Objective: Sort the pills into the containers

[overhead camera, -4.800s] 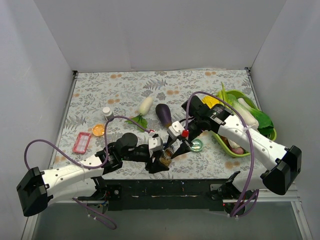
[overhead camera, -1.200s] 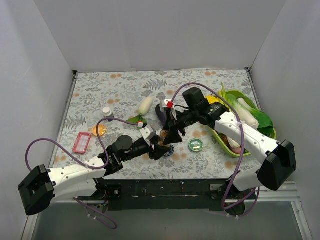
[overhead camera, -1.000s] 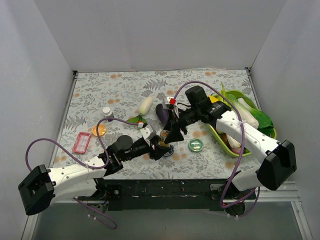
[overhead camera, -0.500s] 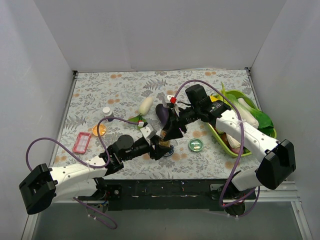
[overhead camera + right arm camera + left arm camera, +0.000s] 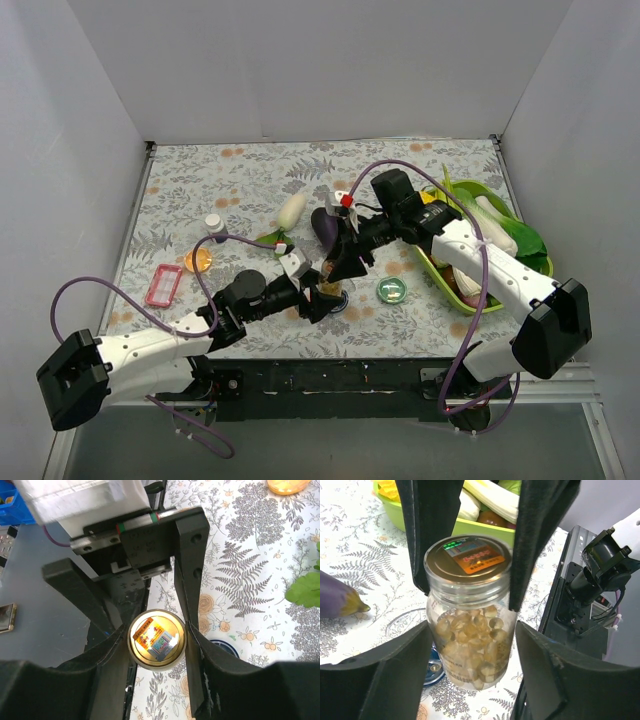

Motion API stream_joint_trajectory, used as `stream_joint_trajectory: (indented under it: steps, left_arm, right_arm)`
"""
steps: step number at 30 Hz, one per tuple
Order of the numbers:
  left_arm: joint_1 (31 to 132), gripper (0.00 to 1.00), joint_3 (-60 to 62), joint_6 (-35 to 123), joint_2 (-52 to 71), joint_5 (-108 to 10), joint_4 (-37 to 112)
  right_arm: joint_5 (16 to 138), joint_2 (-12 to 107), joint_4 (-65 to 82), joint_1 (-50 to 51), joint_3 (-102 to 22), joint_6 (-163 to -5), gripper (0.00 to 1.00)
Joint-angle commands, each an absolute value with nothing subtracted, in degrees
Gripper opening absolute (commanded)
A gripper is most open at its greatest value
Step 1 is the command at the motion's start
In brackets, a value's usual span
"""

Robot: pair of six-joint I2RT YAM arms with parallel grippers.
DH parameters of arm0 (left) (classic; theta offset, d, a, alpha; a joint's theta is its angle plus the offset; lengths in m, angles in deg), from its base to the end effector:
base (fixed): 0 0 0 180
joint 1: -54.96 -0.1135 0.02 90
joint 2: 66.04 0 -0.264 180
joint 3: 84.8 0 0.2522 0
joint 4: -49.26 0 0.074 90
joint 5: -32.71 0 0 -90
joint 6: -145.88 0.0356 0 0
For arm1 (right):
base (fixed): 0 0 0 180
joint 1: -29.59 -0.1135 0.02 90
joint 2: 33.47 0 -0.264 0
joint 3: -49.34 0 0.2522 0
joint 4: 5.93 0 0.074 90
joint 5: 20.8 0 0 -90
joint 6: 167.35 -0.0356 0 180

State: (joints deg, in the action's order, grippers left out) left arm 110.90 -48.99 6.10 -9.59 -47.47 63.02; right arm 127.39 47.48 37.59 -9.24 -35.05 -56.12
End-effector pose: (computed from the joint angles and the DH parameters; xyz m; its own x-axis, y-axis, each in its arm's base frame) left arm 0.1173 -0.1843 0.2316 -0.7390 -0.2502 -0.6255 0.5371 0.3415 -0.7713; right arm 0.2157 0.2124 0.3296 -0.1644 -0.3774 -0.9113 -0.9618 -0.1435 0.2329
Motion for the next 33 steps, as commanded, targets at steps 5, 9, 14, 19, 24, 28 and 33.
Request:
stream_joint_trajectory:
  steps: [5,9,14,19,24,28,33]
  left_arm:
    - [110.95,0.84,-48.10,7.01,-14.18,-48.42,61.16]
    - [110.95,0.95,-48.01,6.93,-16.10,-48.15,57.83]
    - [110.95,0.98,-48.18,6.66,-20.59,-52.01,51.94]
    - [110.86,0.98,-48.63,-0.97,-25.25,-62.10,44.65]
    - [110.60,0.98,-47.84,-8.62,-24.20,-66.87,37.62]
    - [110.42,0.98,-46.52,-14.06,-21.92,-70.12,33.22]
    - [109.98,0.98,-46.34,-18.47,-20.95,-71.88,29.78]
  right_arm:
    - [126.24,46.25,38.42,-7.59,-35.97,-54.15,0.01]
    - [125.01,45.19,37.71,-5.31,-34.48,-53.97,0.01]
    - [119.76,43.35,34.91,-0.22,-32.01,-53.36,0.01]
    - [111.93,39.75,27.09,4.35,-25.79,-54.41,0.01]
    - [104.02,38.86,19.09,7.79,-20.77,-54.77,0.01]
    - [98.91,39.83,13.12,7.79,-16.81,-53.18,0.01]
    - [95.66,42.90,9.68,7.88,-14.70,-51.34,0.02]
